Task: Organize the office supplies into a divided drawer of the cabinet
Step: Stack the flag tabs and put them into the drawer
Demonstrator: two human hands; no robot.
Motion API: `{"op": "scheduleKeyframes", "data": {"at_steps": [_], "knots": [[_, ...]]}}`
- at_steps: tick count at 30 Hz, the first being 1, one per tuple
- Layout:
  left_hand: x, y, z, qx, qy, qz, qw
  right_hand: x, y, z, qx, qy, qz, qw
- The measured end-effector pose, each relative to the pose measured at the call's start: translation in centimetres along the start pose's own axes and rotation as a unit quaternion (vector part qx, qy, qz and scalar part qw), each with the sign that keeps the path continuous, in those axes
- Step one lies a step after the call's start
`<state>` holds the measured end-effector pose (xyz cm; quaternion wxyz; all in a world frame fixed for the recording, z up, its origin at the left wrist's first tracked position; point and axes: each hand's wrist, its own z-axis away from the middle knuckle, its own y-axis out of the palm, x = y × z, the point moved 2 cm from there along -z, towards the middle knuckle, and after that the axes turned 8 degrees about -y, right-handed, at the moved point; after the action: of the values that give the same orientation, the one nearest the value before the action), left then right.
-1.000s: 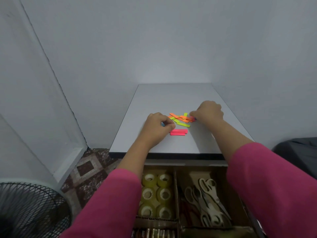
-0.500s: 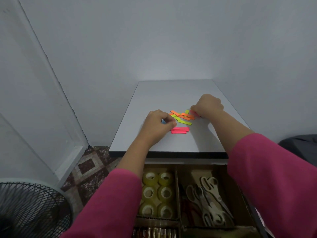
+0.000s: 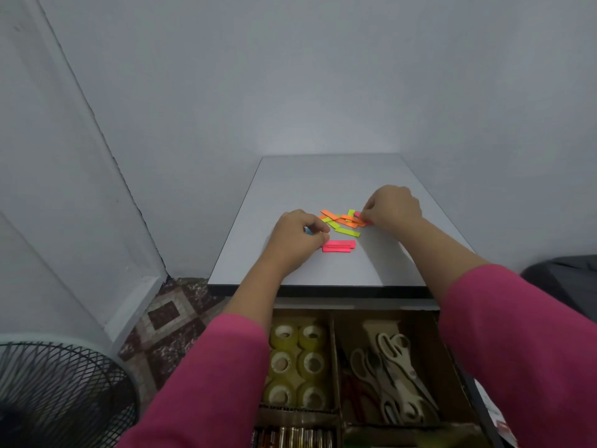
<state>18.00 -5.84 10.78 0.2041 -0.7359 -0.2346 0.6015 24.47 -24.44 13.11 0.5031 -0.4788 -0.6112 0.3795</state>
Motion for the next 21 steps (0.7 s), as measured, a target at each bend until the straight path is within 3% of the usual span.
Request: {"op": "scheduleKeyframes", "data": {"at_steps": [3, 9, 13, 15, 18, 21], "knots": [[0.1, 0.0, 0.0, 0.002, 0.001, -0.004, 1.000, 0.2, 0.3, -0.7, 0.016, 0.020, 0.005, 1.000], [0.1, 0.0, -0.2, 0.004, 0.004, -0.003, 1.000, -0.4, 0.1, -0.9, 0.037, 0.044, -0.119, 0.991], [0.1, 0.0, -0.1, 0.005, 0.006, -0.004, 1.000, -0.2, -1.9, 0.8, 0.024, -0.006, -0.241, 0.970], [0.1, 0.0, -0.1, 0.004, 0.006, -0.001, 1.000, 0.5, -2.9, 2.5, 0.081, -0.051, -0.292, 0.951], [0.1, 0.0, -0.1, 0.009, 0.011, 0.002, 1.000, 1.9, -2.8, 4.8, 0.191, -0.109, -0.257, 0.941], [0.2, 0.1, -0.2, 0.012, 0.017, -0.015, 1.000, 2.7, -2.0, 5.5, 0.186, -0.138, -0.147, 0.962]]}}
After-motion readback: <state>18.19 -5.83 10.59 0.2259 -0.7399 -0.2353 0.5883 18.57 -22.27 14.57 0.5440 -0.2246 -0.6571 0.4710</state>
